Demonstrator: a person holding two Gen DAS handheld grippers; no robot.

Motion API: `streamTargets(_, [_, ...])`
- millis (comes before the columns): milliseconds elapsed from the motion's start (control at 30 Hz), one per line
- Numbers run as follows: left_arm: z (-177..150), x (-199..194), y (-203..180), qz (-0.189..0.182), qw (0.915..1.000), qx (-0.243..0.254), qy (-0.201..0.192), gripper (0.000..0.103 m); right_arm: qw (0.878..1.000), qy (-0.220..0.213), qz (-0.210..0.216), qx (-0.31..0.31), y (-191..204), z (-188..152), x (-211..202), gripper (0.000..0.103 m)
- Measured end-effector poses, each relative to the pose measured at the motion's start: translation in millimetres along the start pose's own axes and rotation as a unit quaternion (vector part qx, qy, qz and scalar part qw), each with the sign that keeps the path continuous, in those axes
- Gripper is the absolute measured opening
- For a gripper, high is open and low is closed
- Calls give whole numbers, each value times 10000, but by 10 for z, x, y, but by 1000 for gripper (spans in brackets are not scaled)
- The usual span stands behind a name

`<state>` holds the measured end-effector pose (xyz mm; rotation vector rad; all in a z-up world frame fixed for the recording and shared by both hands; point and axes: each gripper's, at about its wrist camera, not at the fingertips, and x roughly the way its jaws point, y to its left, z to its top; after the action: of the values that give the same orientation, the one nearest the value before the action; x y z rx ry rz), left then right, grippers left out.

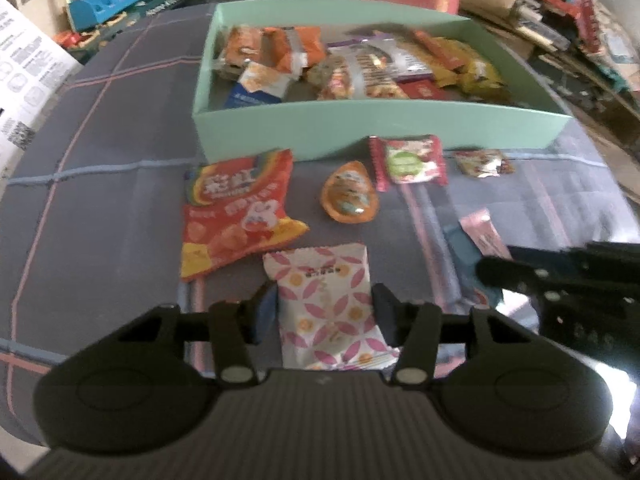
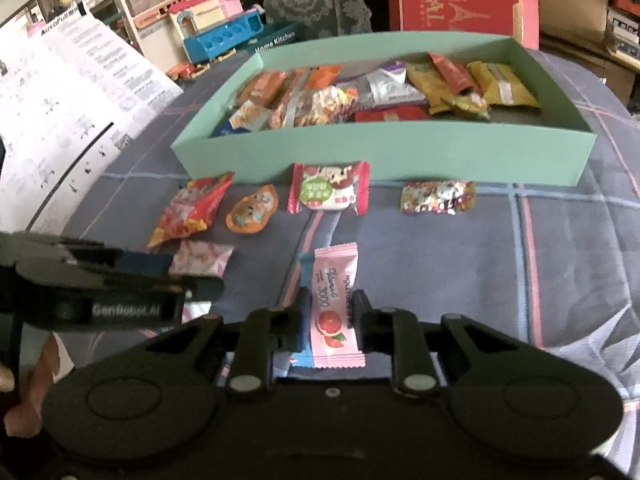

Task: Organize snacks
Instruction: 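Carry both packets into the mint-green box and open both tools to release, then move both open tools back over the Skittles bag and small candies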

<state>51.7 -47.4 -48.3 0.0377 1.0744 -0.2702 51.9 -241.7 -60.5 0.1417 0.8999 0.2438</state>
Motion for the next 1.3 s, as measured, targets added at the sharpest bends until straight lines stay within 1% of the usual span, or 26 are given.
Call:
streamTargets(133, [8,-197,-52,-352,9992,56,-173,51,9997,-113,75,182,-63,65,-146,21])
streamTargets(233, [119,-353,-83,-460,9981,54,-400,51,9991,-254,112,325,-106,164,-238,21])
streamTargets(333, [314,-479,-61,-438,9966,32,-704,51,9978,-470,147,443,-168,341,-341,21])
streamTargets(467, [687,-560,55,-292,9937,-77,-1077,51,9951,-764,102,612,-301,661,-433,21])
streamTargets(533, [871,-561,113,-273,9926,-134,-1179,51,9936,-892,72,694,-361,818,-433,21])
streamTargets(633, [1157,-473,193,-267,9917,-224,-1238,51,9910,-1008,28,885,-478,1054,-381,21])
streamTargets(733, [1351,-339,234,-211,9922,-270,-1202,51,9883,-1036,-33,1119,-619,1250,-259,21])
streamTargets(933, [1538,-47,308,-128,9943,-295,-1015,51,9864,-987,-186,1302,-789,1453,20,22])
streamTargets(967, [1565,4,309,-104,9948,-287,-976,52,9862,-983,-202,1315,-804,1472,72,27])
streamTargets(1000, [1565,42,311,-44,9950,-286,-953,57,9857,-1002,-238,1331,-819,1479,100,31])
streamTargets(1033, [1567,75,307,63,9952,-287,-936,66,9852,-1017,-279,1353,-815,1480,111,51])
streamTargets(1067, [1564,100,305,181,9951,-307,-917,91,9843,-1056,-321,1379,-797,1464,100,77])
streamTargets(1100, [1552,112,311,278,9946,-347,-937,103,9829,-1159,-358,1388,-784,1451,82,86])
streamTargets(1133, [1531,115,319,361,9936,-385,-998,103,9821,-1249,-374,1357,-751,1432,58,92])
streamTargets(1200, [1510,146,331,349,9943,-388,-925,103,9830,-1272,-408,1260,-707,1430,47,92])
streamTargets(1267, [1475,180,355,347,9951,-430,-817,103,9835,-1275,-447,1205,-676,1421,40,99])
streamTargets(1300, [1444,189,362,358,9953,-444,-786,103,9835,-1297,-454,1175,-653,1406,23,100])
